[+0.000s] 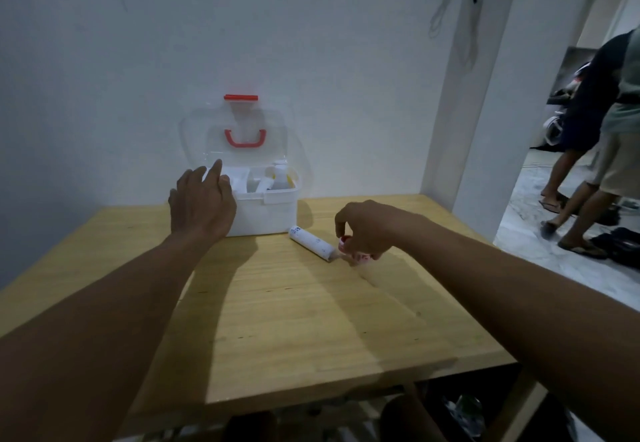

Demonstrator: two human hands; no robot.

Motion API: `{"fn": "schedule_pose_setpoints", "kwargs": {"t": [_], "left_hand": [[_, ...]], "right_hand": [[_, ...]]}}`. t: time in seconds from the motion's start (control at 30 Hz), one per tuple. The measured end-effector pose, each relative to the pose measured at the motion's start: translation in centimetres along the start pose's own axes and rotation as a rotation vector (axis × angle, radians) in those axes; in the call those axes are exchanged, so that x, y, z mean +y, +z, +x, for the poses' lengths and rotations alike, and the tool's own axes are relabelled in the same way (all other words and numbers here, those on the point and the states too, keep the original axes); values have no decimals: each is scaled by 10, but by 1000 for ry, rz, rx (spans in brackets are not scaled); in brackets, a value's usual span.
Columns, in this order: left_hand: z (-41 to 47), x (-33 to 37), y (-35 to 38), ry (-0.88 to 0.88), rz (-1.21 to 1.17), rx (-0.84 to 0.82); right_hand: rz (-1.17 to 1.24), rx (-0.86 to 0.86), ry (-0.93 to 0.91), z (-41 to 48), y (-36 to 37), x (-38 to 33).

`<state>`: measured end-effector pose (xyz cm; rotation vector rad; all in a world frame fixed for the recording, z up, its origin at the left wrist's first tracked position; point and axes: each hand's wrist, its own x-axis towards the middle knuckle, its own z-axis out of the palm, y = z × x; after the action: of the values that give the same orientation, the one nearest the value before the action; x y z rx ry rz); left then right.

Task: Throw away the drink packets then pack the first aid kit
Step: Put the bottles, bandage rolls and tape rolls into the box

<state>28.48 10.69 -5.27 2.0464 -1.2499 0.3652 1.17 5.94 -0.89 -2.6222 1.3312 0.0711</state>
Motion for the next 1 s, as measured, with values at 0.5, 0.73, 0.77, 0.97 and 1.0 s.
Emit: {"fn": "schedule_pose_setpoints", "kwargs": {"t": [0.5,0.73,0.77,0.97,1.0], "left_hand": [[-12,-20,-3,-75,-13,-7],[-17,-23,1,-176,-93,1],[-16,-23,2,-180,-109,-3],[-13,-27,7,-163,-159,10],[-13,-28,8,-161,-161,11]], "right_hand": [[45,236,-339,92,-95,-107],[59,198,-451,158,-76,-159],[40,200,-463,165,-73,-162],[-43,251,-521,186,-58,-175],[-47,259,-529,187,-56,-175]]}}
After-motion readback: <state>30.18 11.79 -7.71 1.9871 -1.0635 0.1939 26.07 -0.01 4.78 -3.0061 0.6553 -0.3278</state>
